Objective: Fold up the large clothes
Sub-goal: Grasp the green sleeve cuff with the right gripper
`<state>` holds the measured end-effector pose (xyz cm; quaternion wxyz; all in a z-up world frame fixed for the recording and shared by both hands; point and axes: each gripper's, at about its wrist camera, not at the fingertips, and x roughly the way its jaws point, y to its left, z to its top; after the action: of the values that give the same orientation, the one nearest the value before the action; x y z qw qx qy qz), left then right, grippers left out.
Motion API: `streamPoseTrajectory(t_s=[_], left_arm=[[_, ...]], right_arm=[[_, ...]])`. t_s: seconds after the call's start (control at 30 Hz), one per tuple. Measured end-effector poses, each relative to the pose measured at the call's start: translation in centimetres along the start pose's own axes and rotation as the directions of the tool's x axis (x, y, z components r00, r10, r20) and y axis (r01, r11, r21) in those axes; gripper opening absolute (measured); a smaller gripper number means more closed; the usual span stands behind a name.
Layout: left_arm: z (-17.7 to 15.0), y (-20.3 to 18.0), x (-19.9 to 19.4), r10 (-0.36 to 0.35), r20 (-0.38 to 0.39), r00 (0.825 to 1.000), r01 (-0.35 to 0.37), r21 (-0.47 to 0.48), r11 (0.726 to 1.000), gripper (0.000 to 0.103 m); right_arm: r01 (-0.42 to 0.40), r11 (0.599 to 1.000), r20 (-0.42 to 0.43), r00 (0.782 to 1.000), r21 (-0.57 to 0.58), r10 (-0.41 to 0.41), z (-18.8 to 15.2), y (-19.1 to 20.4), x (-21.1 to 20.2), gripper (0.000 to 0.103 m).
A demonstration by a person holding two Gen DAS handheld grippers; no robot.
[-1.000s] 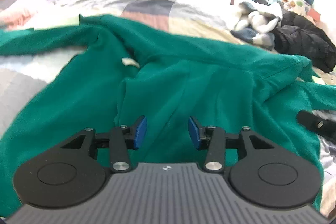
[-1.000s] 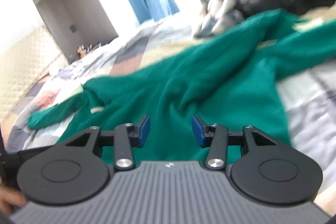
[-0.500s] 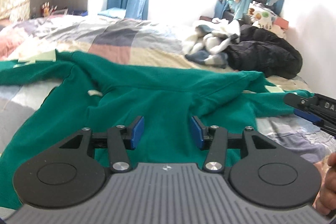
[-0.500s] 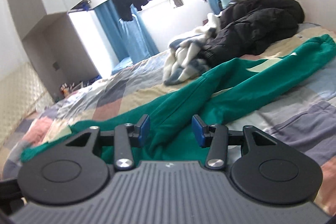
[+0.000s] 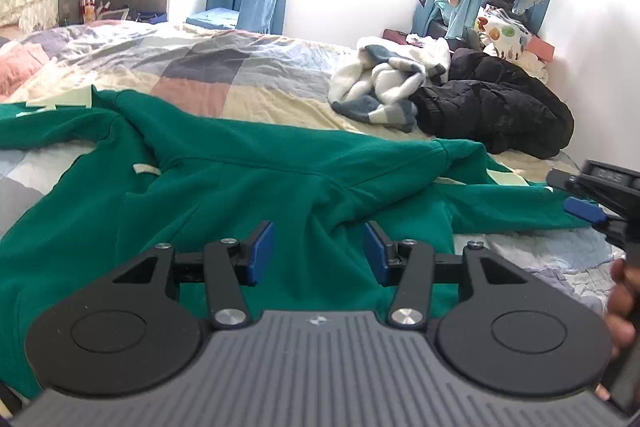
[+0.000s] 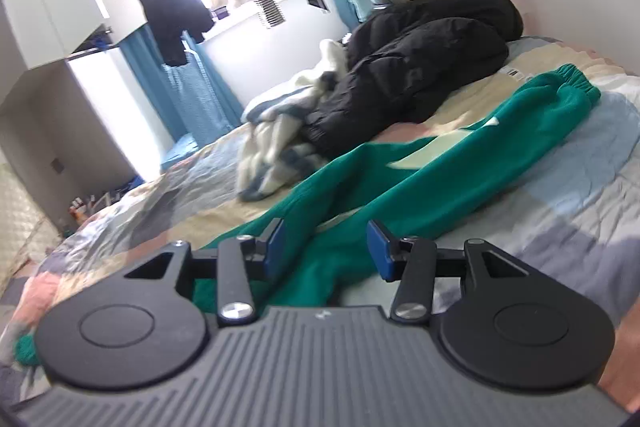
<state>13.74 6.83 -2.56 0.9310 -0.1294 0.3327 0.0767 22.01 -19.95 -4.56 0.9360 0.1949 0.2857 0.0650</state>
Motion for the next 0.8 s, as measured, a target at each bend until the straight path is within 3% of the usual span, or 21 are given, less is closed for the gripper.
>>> streamPoseTrajectory(t_s=[0.1, 0.27, 0.33, 0.37, 0.4, 0.5, 0.8], left_arm=[[0.5, -1.6, -0.2, 0.011, 0.003, 1.0, -0.011, 0.016, 1.0, 0.055], [1.4, -2.6, 0.0, 0.024, 0.03, 0.999, -0.025, 0.03, 0.999, 0.055], [1.8, -2.5, 0.6, 0.025, 0.038, 0.999, -0.026, 0.017, 1.0, 0.055], [2.0, -2.3, 1.0, 0.028, 0.038, 0.999, -0.029, 0.011, 1.0, 0.055], [2.2, -2.2, 1.5, 0.028, 0.04, 0.999, -0.029, 0.006, 1.0, 0.055], [2.5, -1.6, 3.3, 0.037, 0.039, 0.999, -0.037, 0.001, 0.999, 0.055], [2.2, 0.8, 9.5, 0.076, 0.008, 0.997, -0.076, 0.003, 0.997, 0.055]], right_arm=[[0.0, 1.0, 0.017, 1.0, 0.015, 0.0, 1.3, -3.1, 2.1, 0.047], [0.044, 0.993, -0.048, 0.998, 0.106, -0.04, 3.7, -10.5, 6.0, 0.05], [0.04, 0.985, -0.057, 0.998, 0.17, -0.031, 5.0, -13.8, 7.0, 0.066], [0.025, 0.976, -0.048, 0.999, 0.217, -0.015, 5.5, -15.7, 7.3, 0.083], [0.015, 0.969, -0.033, 0.999, 0.247, -0.007, 6.0, -17.2, 7.5, 0.09], [0.005, 0.951, -0.025, 1.0, 0.31, 0.003, 6.7, -21.1, 8.7, 0.089], [-0.082, 0.809, 0.022, 0.996, 0.582, 0.085, 5.8, -28.8, 15.8, 0.09]])
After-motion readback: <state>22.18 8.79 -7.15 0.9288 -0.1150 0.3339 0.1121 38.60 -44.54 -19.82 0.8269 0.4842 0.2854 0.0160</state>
